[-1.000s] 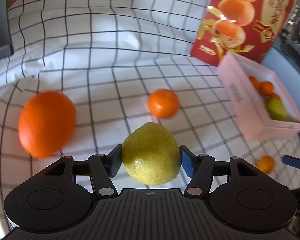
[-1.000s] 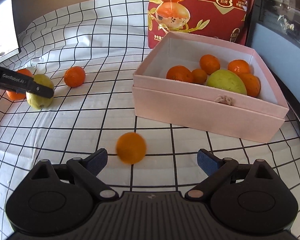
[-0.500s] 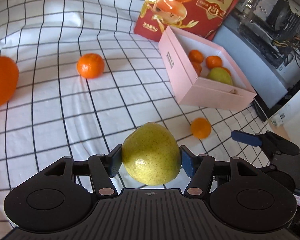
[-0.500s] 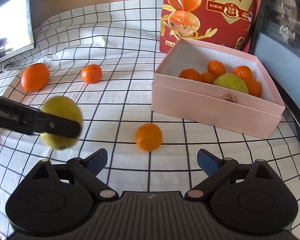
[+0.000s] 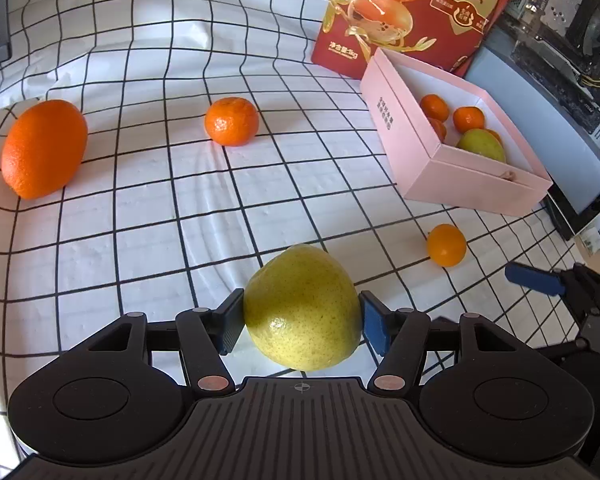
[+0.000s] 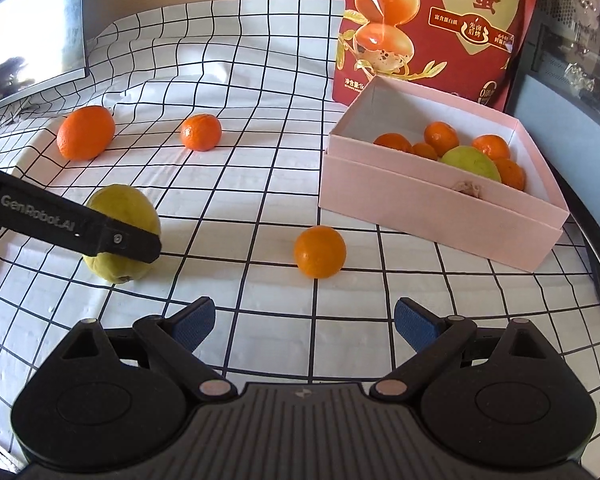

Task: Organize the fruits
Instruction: 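Lift the green pear with the left tool while the right tool grasps the tangerine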

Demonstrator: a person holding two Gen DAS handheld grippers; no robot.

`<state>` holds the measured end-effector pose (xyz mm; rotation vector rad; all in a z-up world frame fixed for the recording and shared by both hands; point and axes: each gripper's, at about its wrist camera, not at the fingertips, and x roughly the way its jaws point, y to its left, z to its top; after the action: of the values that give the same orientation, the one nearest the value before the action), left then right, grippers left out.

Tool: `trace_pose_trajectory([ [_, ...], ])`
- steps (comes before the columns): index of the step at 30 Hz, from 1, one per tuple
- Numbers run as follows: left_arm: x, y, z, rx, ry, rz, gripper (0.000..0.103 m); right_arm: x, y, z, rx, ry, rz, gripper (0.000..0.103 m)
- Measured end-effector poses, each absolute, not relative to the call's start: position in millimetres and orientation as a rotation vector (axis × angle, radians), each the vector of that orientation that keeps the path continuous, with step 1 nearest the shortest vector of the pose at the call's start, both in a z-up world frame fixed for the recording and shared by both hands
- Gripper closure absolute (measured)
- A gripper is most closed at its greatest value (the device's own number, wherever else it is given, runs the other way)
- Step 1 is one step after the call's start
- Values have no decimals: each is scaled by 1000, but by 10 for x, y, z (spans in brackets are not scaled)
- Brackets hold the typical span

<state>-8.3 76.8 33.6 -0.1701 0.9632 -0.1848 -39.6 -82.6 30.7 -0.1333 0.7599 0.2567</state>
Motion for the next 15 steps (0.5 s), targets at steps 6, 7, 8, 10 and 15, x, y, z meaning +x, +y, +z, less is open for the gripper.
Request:
trace_pose_trajectory([
  [6, -128, 776, 328, -178, 952, -187, 37, -261, -846, 342, -138, 736, 237, 6],
  [7, -130, 782, 327, -182, 951, -187, 37, -217, -858, 353, -128, 732, 230, 6],
  [8, -131, 786, 327, -185, 951, -186, 37, -168, -872, 362, -115, 729, 223, 6],
  [10, -133, 785, 328, -188, 950, -185, 37, -70, -889, 364, -96, 729, 213, 6],
  [15, -141, 797, 325, -202, 947, -181, 37, 123, -836, 309, -94, 768, 236, 20],
])
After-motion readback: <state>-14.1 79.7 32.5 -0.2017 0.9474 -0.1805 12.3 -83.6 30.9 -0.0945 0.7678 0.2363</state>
